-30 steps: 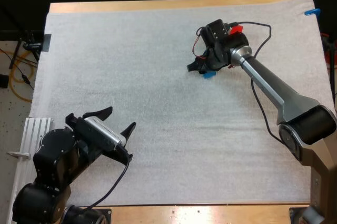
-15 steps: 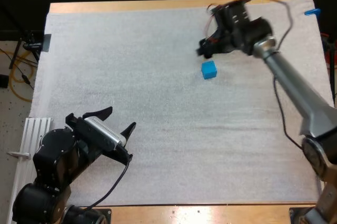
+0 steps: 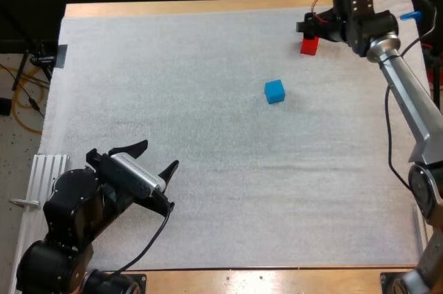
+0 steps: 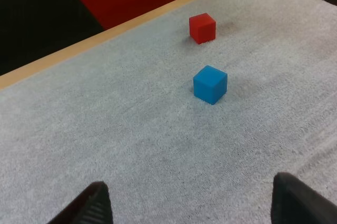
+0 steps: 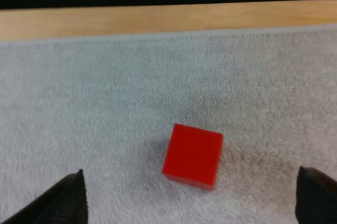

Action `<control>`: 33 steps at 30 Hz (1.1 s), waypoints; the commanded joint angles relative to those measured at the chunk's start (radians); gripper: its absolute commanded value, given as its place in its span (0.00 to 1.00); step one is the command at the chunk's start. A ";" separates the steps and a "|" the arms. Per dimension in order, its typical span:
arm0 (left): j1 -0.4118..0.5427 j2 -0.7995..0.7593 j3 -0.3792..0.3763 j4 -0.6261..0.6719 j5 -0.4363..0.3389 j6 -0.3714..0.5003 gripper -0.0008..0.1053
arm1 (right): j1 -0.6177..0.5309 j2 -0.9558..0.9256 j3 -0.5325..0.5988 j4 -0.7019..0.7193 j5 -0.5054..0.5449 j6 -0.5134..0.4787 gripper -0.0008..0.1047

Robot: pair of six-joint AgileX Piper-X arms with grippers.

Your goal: Stack red cube on blue cube

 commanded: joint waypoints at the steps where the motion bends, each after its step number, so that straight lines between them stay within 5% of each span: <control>1: -0.005 -0.003 -0.009 -0.005 -0.002 -0.011 0.60 | 0.006 0.020 -0.004 -0.023 0.012 0.032 0.74; 6: -0.005 -0.003 -0.009 -0.005 -0.002 -0.024 0.60 | 0.006 0.087 -0.005 -0.053 0.040 0.118 0.73; 33: -0.005 -0.003 -0.009 -0.005 -0.002 -0.039 0.60 | 0.004 0.287 -0.132 -0.104 0.016 0.140 0.73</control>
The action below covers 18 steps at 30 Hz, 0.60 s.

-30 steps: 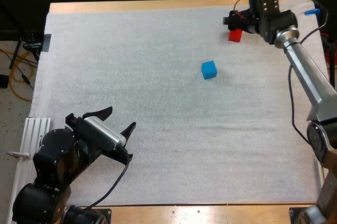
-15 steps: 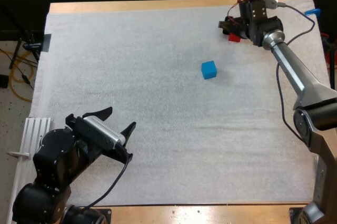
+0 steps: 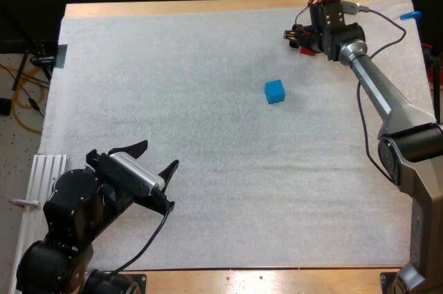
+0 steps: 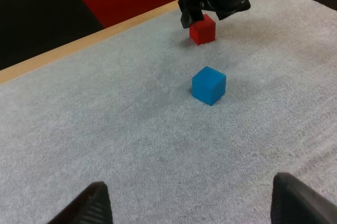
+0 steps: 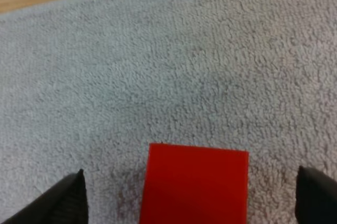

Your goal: Stack red cube on blue cube

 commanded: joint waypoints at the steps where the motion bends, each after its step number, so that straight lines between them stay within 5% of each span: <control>1: -0.005 -0.003 -0.009 -0.005 -0.002 -0.012 0.60 | 0.000 -0.006 -0.011 -0.003 -0.021 0.004 0.71; 9: -0.005 -0.003 -0.009 -0.005 -0.002 -0.012 0.60 | 0.000 0.001 -0.011 0.021 -0.046 0.004 0.37; 18: -0.005 -0.003 -0.009 -0.005 -0.002 -0.012 0.60 | 0.000 -0.032 -0.011 0.019 -0.069 -0.073 0.36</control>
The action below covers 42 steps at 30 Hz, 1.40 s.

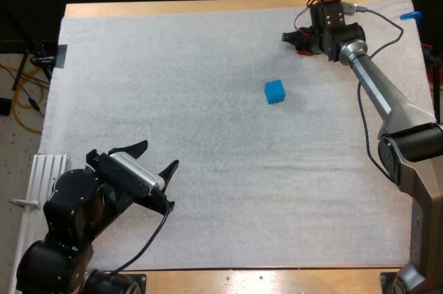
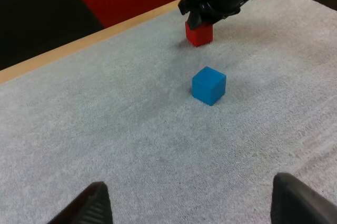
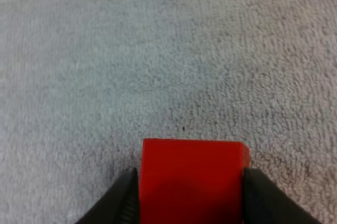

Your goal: Stack red cube on blue cube

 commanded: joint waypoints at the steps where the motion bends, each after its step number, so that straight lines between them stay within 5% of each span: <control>1: -0.005 -0.003 -0.009 -0.005 -0.002 -0.012 0.60 | 0.000 -0.043 -0.009 0.003 -0.007 -0.047 0.36; 9: -0.005 -0.003 -0.009 -0.005 -0.002 -0.012 0.60 | 0.000 -0.178 -0.009 0.086 -0.051 -0.252 0.36; 24: -0.005 -0.003 -0.009 -0.005 -0.002 -0.012 0.60 | 0.007 -0.316 0.024 0.303 -0.188 -0.154 0.36; 42: -0.005 -0.003 -0.009 -0.005 -0.002 -0.012 0.60 | 0.187 -0.379 0.269 0.159 -0.159 -0.140 0.36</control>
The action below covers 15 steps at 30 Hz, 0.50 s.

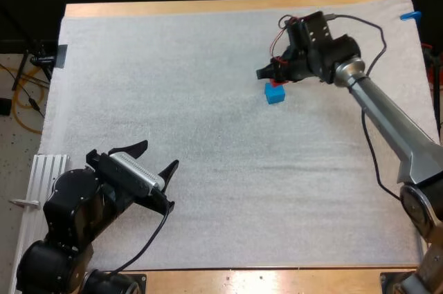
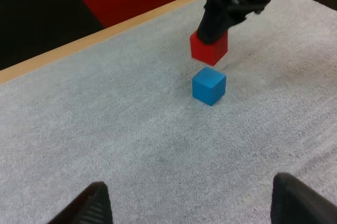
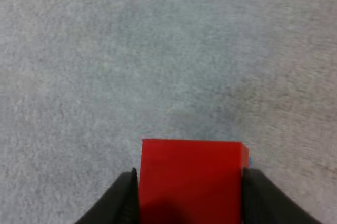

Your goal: Stack red cube on blue cube

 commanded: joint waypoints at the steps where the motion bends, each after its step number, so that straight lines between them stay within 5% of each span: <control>1: -0.005 -0.003 -0.009 -0.005 -0.002 -0.012 0.60 | 0.014 -0.017 0.009 -0.041 -0.001 0.002 0.36; 15: -0.005 -0.003 -0.009 -0.005 -0.002 -0.012 0.60 | 0.028 -0.017 0.098 -0.138 0.107 0.055 0.36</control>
